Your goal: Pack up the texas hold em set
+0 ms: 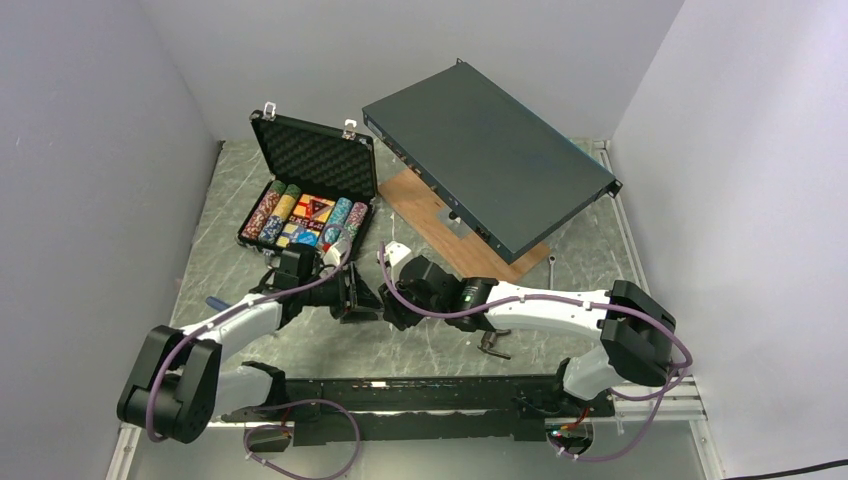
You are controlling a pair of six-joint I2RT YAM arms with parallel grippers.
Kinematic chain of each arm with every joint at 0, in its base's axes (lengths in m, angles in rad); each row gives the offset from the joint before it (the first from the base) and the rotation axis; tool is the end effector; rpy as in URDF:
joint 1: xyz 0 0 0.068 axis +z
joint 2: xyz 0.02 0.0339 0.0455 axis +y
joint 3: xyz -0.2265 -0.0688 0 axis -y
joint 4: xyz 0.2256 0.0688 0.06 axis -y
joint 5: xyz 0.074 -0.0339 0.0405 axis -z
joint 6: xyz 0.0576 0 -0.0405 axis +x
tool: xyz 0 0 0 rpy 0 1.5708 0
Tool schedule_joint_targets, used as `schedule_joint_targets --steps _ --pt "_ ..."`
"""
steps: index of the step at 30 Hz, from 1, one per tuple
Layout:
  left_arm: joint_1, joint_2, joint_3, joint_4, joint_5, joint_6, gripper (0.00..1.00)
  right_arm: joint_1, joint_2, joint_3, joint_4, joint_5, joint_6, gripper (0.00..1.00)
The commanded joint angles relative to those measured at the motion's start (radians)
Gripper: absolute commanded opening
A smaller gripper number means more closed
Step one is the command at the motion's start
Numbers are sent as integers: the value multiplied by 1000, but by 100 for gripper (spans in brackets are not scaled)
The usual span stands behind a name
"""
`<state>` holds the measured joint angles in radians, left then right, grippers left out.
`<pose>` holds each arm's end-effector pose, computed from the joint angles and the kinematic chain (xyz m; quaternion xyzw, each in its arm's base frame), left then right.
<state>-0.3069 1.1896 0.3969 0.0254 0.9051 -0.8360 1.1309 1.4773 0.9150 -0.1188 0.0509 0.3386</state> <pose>0.1919 -0.1083 0.1291 -0.0514 0.8436 -0.5287 0.0781 0.1406 0.2918 0.1867 -0.3381 0.8367 0.2713 0.3346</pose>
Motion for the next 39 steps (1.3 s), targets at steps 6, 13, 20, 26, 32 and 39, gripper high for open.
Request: schedule_joint_targets --steps 6,13,20,26,32,39 --pt "-59 52 7 132 49 -30 52 2 -21 47 58 -11 -11 36" --pt "-105 83 0 176 63 -53 41 10 -7 54 59 -1 -10 36" --pt "-125 87 -8 186 65 -63 23 15 4 56 56 12 -13 36" --pt "-126 84 -17 138 53 -43 0 17 14 57 58 18 -12 36" --pt "-124 -6 70 -162 -107 77 0 17 -28 32 28 59 1 54" --pt "-47 -116 264 -634 -526 92 0 16 -170 -84 -27 131 49 74"
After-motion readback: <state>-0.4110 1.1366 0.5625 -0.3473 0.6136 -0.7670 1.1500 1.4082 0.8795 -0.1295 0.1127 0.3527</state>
